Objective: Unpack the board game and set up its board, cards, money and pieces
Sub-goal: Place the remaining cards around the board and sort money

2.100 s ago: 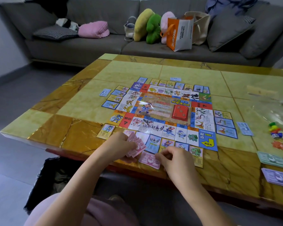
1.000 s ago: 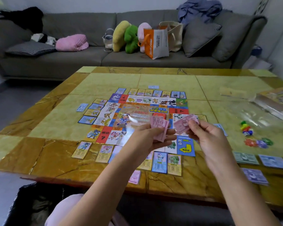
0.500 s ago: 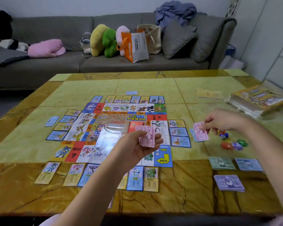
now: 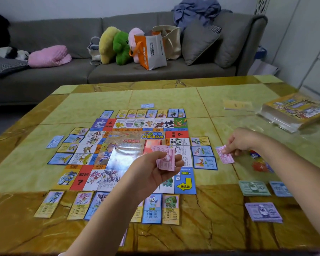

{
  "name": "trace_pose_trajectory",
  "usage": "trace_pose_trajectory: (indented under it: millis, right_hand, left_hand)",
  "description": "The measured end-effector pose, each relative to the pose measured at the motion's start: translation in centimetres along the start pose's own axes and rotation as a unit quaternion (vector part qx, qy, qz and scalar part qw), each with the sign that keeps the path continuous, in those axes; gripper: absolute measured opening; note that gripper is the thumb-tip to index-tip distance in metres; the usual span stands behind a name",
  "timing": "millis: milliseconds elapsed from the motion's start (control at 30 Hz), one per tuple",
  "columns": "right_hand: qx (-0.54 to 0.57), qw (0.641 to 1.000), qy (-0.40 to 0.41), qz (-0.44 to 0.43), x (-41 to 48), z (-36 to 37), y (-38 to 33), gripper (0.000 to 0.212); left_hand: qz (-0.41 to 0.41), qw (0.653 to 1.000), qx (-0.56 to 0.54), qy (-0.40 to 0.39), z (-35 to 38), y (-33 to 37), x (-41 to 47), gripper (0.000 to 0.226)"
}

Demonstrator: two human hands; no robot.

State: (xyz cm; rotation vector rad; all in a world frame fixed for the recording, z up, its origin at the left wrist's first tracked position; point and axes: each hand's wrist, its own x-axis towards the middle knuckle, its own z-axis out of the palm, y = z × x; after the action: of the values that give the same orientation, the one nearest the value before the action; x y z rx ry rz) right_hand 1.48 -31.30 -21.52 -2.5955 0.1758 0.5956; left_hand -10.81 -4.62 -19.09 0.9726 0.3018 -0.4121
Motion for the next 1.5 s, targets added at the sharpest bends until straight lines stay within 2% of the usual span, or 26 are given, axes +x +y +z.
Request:
trace_pose_trajectory:
  millis: [500,667,733,867,1000,1100,1233,1367,1500]
  right_hand:
    - [0.004,1.000,0.016,0.011,-0.6,0.2,-0.3,0.021]
    - [-0.118,0.989,0.084,0.038,-1.3,0.3,-1.3,0.036]
    - [-0.060,0.992,0.106,0.006,-2.1,0.7,-1.8,0.041]
    - [0.169,0.972,0.143,-0.081,-4.9,1.8,-4.0,0.032]
    - [0.307,0.931,0.069,-0.188,-8.8,3.6,-8.3,0.029]
    - [0.330,0.906,0.057,-0.258,-10.3,4.9,-11.6,0.026]
    - [0.365,0.886,0.111,-0.264,-9.1,6.0,-15.1,0.011]
    - [0.351,0.892,0.097,-0.267,-7.3,7.8,-17.5,0.009]
    - [0.335,0.901,0.088,-0.261,-5.3,8.9,-19.5,0.008]
  left_hand:
    - [0.008,0.999,-0.025,-0.037,-0.5,0.4,-0.9,0.029]
    - [0.012,0.999,-0.007,-0.051,-0.6,0.7,-1.2,0.028]
    - [0.015,0.998,0.000,-0.063,-0.6,0.7,-1.3,0.029]
    - [0.044,0.997,0.007,-0.070,-0.7,0.6,-1.3,0.024]
    - [0.072,0.996,0.018,-0.045,-1.1,1.6,-0.5,0.018]
    - [0.107,0.993,0.046,-0.013,-1.4,3.0,0.6,0.014]
    - [0.135,0.990,0.017,0.035,-2.8,4.8,1.6,0.012]
    - [0.140,0.989,0.007,0.047,-5.0,5.9,2.1,0.014]
    - [0.151,0.985,-0.053,0.072,-6.3,7.3,2.7,0.017]
